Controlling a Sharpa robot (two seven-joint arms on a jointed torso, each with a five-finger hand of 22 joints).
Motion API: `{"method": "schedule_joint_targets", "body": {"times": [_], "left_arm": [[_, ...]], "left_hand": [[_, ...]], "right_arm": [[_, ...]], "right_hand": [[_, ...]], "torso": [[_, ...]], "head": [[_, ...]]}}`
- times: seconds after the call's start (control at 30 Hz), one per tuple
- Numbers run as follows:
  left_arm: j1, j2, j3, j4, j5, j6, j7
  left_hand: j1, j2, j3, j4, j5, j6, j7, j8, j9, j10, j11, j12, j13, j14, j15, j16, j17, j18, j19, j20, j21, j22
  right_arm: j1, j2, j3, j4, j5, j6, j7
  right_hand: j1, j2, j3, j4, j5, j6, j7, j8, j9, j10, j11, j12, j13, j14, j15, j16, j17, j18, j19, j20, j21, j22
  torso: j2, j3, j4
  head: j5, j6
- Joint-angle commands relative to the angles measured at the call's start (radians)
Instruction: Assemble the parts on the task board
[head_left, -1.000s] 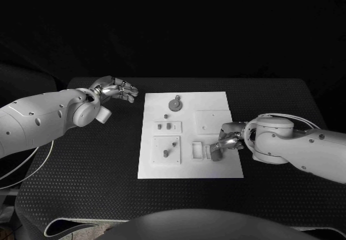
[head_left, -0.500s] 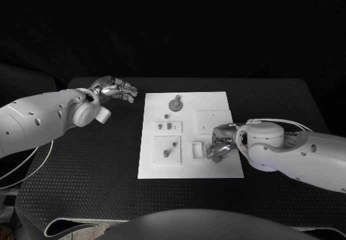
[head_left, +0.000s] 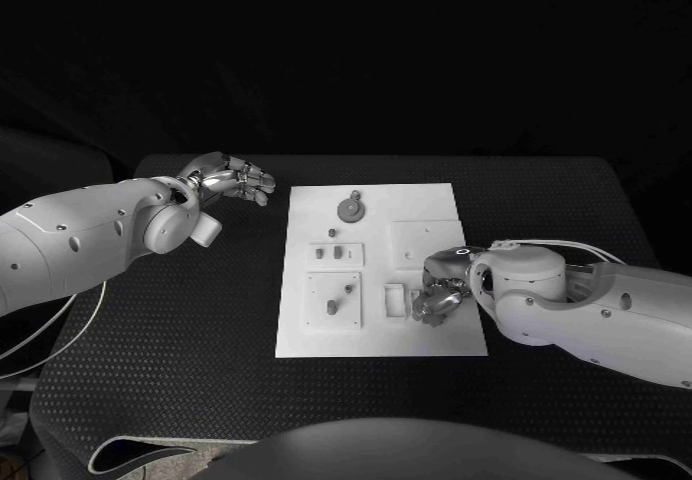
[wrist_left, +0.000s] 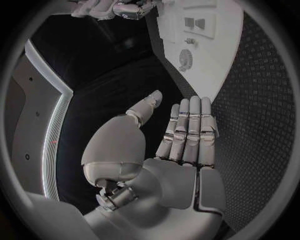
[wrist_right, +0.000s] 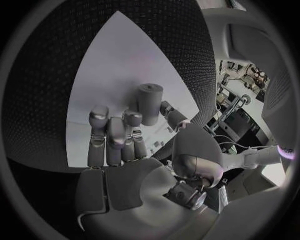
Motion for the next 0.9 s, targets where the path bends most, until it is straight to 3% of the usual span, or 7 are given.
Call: {"method": "schedule_joint_targets", "body": {"times": [0.03, 0.17, 0.3, 0.47, 0.5, 0.73, 0.9], "left_arm": [[0.001, 0.0, 0.001, 0.003, 0.007, 0.013, 0.005], [0.001, -0.001, 0.001, 0.003, 0.007, 0.013, 0.005], [0.001, -0.001, 0.001, 0.003, 0.007, 0.014, 0.004], [0.001, -0.002, 0.001, 0.003, 0.007, 0.018, 0.0], [0.001, -0.002, 0.001, 0.004, 0.007, 0.019, 0.0], [0.001, -0.002, 0.001, 0.002, 0.007, 0.021, -0.004], [0.001, -0.002, 0.001, 0.002, 0.007, 0.021, -0.005]], "left_hand": [[-0.013, 0.0, 0.0, 0.003, 0.005, -0.005, -0.001, 0.004, -0.001, 0.007, 0.001, 0.004, -0.002, 0.008, 0.001, -0.005, 0.002, 0.006, 0.004, 0.0, 0.001, -0.001], [-0.013, 0.0, 0.0, 0.003, 0.005, -0.005, -0.001, 0.004, -0.001, 0.007, 0.001, 0.004, -0.002, 0.008, 0.001, -0.005, 0.002, 0.006, 0.004, 0.0, 0.0, -0.001], [-0.013, 0.0, 0.0, 0.003, 0.005, -0.006, -0.001, 0.004, -0.001, 0.007, 0.001, 0.004, -0.002, 0.008, 0.001, -0.006, 0.002, 0.006, 0.004, 0.0, 0.0, -0.002], [-0.014, 0.0, 0.0, 0.004, 0.005, -0.006, -0.001, 0.004, -0.002, 0.007, 0.001, 0.004, -0.002, 0.008, 0.001, -0.006, 0.002, 0.006, 0.003, 0.0, 0.0, -0.002], [-0.014, 0.0, 0.0, 0.004, 0.005, -0.006, -0.001, 0.004, -0.002, 0.007, 0.001, 0.004, -0.002, 0.008, 0.002, -0.006, 0.002, 0.006, 0.003, 0.0, 0.0, -0.002], [-0.016, 0.001, 0.0, 0.005, 0.005, -0.006, -0.001, 0.004, -0.002, 0.006, 0.002, 0.003, -0.003, 0.008, 0.002, -0.007, 0.003, 0.006, 0.003, 0.0, 0.0, -0.002], [-0.017, 0.001, 0.0, 0.005, 0.005, -0.007, -0.001, 0.004, -0.002, 0.006, 0.002, 0.003, -0.003, 0.008, 0.002, -0.007, 0.003, 0.006, 0.003, 0.0, 0.0, -0.002]], "right_arm": [[-0.001, 0.0, 0.0, -0.001, -0.05, 0.016, 0.004], [-0.001, -0.002, 0.0, -0.007, -0.052, 0.017, 0.001], [-0.001, -0.009, 0.0, -0.009, -0.029, 0.013, -0.002], [0.0, -0.028, 0.0, -0.005, 0.1, -0.008, -0.003], [0.002, -0.031, 0.0, -0.005, 0.128, -0.011, -0.001], [0.023, -0.044, 0.001, -0.005, 0.315, -0.032, 0.006], [0.034, -0.043, 0.002, -0.019, 0.399, -0.066, 0.002]], "right_hand": [[0.006, -0.002, 0.005, 0.0, 0.001, 0.007, -0.002, 0.004, 0.002, 0.004, -0.004, 0.005, -0.002, 0.014, -0.006, 0.001, -0.001, 0.057, 0.007, 0.0, 0.002, 0.013], [0.026, 0.036, -0.004, -0.036, 0.001, 0.008, -0.002, 0.003, 0.006, 0.004, -0.004, 0.006, -0.003, 0.016, -0.006, 0.001, 0.002, 0.057, 0.006, 0.001, 0.002, 0.015], [0.05, 0.094, -0.01, -0.082, 0.001, 0.01, -0.003, 0.002, 0.009, 0.005, -0.004, 0.006, -0.005, 0.016, -0.006, 0.0, 0.003, 0.057, 0.005, 0.003, 0.003, 0.016], [0.051, 0.113, -0.013, -0.089, 0.001, 0.014, -0.003, 0.003, 0.01, 0.007, -0.005, 0.007, -0.006, 0.02, -0.005, 0.001, 0.007, 0.057, 0.006, 0.005, 0.003, 0.015], [0.051, 0.129, -0.014, -0.093, 0.001, 0.019, -0.005, 0.004, 0.011, 0.009, -0.006, 0.007, -0.007, 0.023, -0.005, 0.003, 0.011, 0.057, 0.007, 0.005, 0.003, 0.015], [0.047, 0.165, -0.017, -0.097, 0.002, 0.028, -0.008, 0.005, 0.012, 0.012, -0.008, 0.008, -0.008, 0.027, -0.005, 0.004, 0.015, 0.057, 0.007, 0.008, 0.003, 0.016], [0.038, 0.175, -0.021, -0.095, 0.002, 0.033, -0.009, 0.005, 0.012, 0.014, -0.01, 0.009, -0.008, 0.029, -0.005, 0.005, 0.018, 0.057, 0.008, 0.009, 0.004, 0.016]], "torso": [[0.0, 0.0004, 0.0], [0.0, 0.0003, 0.0002], [0.0, -0.0001, 0.0006], [0.0, -0.0005, 0.0006], [0.0, -0.0006, 0.0005], [0.0, -0.0003, 0.0007], [0.0, -0.0007, 0.0014]], "head": [[-0.001, 0.0], [-0.003, 0.0], [-0.002, 0.0], [-0.001, 0.0], [-0.002, 0.0], [-0.001, 0.0], [0.001, 0.0]]}}
